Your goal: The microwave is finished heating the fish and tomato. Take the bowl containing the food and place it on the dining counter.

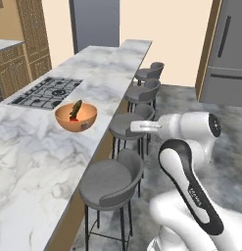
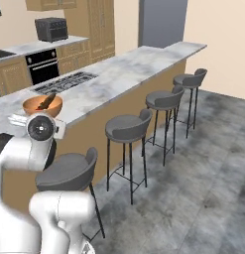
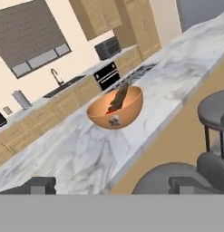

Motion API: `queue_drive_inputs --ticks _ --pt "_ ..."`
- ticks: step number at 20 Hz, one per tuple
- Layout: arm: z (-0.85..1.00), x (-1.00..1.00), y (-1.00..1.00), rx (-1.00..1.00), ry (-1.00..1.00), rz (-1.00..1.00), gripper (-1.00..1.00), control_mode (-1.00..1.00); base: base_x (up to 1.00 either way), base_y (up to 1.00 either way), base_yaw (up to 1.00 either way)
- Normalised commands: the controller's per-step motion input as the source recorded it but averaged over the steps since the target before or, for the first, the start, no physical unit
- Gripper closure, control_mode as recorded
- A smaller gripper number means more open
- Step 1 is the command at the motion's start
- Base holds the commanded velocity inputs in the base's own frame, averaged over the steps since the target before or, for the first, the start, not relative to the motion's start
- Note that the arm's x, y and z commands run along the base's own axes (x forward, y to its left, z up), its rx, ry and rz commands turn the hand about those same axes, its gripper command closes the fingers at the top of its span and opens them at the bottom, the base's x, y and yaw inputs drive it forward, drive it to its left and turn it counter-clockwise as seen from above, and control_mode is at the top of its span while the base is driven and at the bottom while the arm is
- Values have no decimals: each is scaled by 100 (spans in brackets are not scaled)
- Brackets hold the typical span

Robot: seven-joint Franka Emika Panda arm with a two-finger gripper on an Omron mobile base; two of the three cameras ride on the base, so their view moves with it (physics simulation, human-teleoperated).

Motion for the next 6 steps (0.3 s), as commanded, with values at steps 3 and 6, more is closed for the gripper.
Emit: queue_drive_inputs --ticks 3,6 --pt "0 -100 0 -16 -21 24 -100 -100 0 0 0" --pt "14 -100 0 -4 -23 18 -100 -100 0 0 0"
